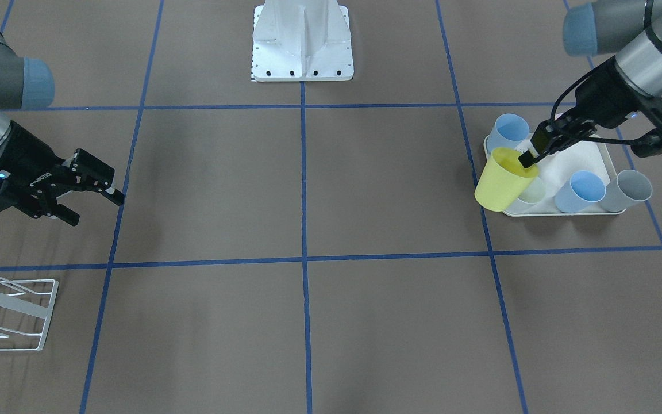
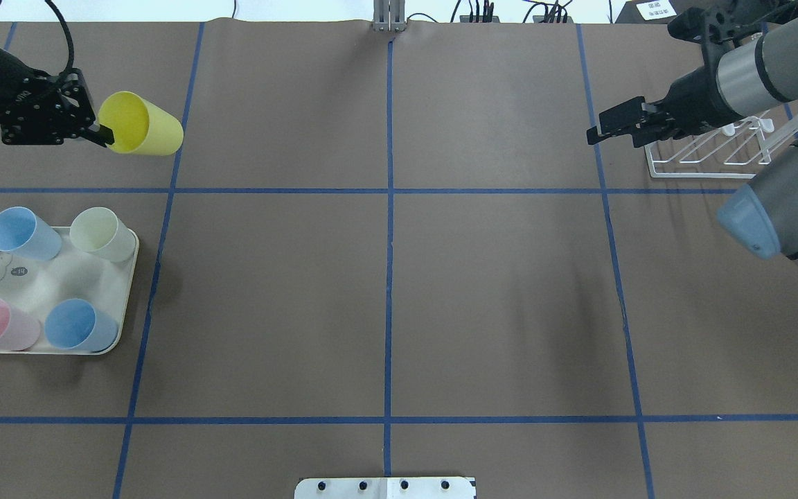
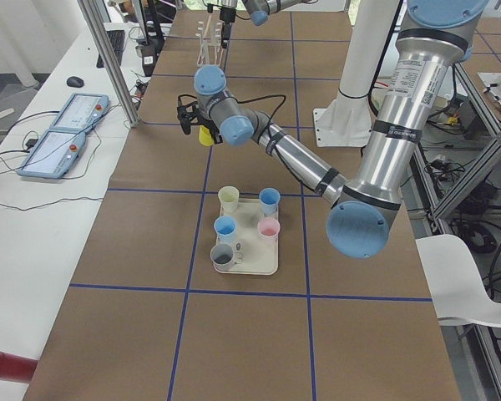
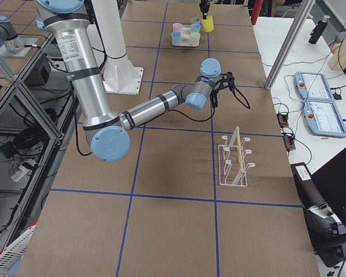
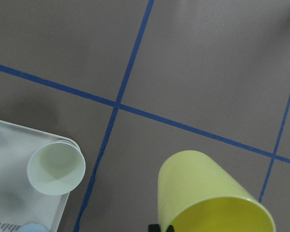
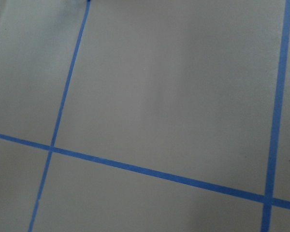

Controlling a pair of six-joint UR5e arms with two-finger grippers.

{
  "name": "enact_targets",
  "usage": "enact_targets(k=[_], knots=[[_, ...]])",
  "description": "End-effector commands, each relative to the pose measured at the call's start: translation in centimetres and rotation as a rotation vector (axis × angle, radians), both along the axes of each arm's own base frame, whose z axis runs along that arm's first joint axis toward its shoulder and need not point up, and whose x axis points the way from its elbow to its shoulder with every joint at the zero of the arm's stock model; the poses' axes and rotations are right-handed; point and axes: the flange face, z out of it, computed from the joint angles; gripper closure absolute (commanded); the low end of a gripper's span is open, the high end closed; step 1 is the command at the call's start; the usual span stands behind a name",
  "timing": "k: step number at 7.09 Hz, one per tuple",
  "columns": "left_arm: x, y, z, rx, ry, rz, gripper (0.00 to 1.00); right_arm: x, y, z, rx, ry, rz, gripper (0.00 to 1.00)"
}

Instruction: Transfer IKEA cup to right arm and place on rack

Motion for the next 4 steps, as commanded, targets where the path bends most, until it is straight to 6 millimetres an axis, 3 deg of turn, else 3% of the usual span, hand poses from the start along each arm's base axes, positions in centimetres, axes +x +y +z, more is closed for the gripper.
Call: enact_targets(k=[1, 2, 4], knots=[[2.1, -0.3, 1.2, -0.012, 0.122, -0.069, 1.0, -4.5, 2.1, -2.0, -0.064, -0.104, 0.078, 0.0], [2.1, -0.8, 2.0, -0.005, 0.182, -0.134, 1.0, -5.8, 3.0, -2.8, -0.106, -0.168, 0.12, 0.0], [2.7, -1.0, 4.4, -0.008, 0.317, -0.161, 1.0, -7.4, 3.2, -6.7, -0.174, -0.247, 0.126, 0.0]])
